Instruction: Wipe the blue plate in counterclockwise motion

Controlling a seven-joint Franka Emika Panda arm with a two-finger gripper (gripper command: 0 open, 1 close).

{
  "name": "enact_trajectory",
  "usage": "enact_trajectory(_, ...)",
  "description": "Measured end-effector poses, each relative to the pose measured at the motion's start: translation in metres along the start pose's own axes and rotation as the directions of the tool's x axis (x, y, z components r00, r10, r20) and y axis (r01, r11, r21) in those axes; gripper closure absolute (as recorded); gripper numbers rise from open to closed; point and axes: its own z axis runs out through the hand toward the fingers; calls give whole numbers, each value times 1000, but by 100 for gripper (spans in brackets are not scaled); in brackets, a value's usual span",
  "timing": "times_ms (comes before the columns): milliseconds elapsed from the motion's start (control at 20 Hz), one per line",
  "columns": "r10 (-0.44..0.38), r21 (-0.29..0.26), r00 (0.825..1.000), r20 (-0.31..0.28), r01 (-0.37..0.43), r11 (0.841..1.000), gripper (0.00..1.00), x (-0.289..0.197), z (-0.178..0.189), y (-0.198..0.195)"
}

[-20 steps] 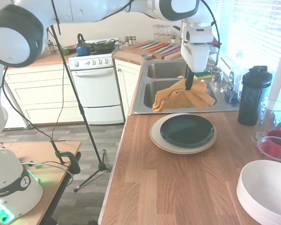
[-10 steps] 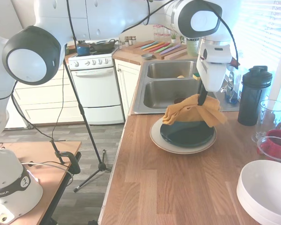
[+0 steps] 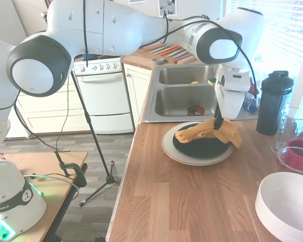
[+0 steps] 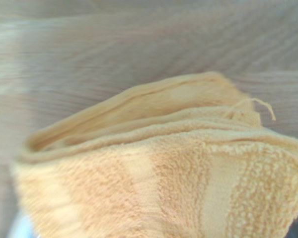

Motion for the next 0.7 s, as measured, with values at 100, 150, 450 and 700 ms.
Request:
enact_trajectory(100, 16, -6, 1000, 0, -16, 1000, 100, 5, 14, 2)
enact_trajectory(150, 26, -8, 1000, 0, -26, 1000, 100, 9, 20, 4)
enact_trajectory(450, 74, 0, 997, 4, -74, 997, 100, 28, 42, 21)
enact_trajectory(700, 75, -4, 997, 1, -75, 997, 100, 23, 43, 20)
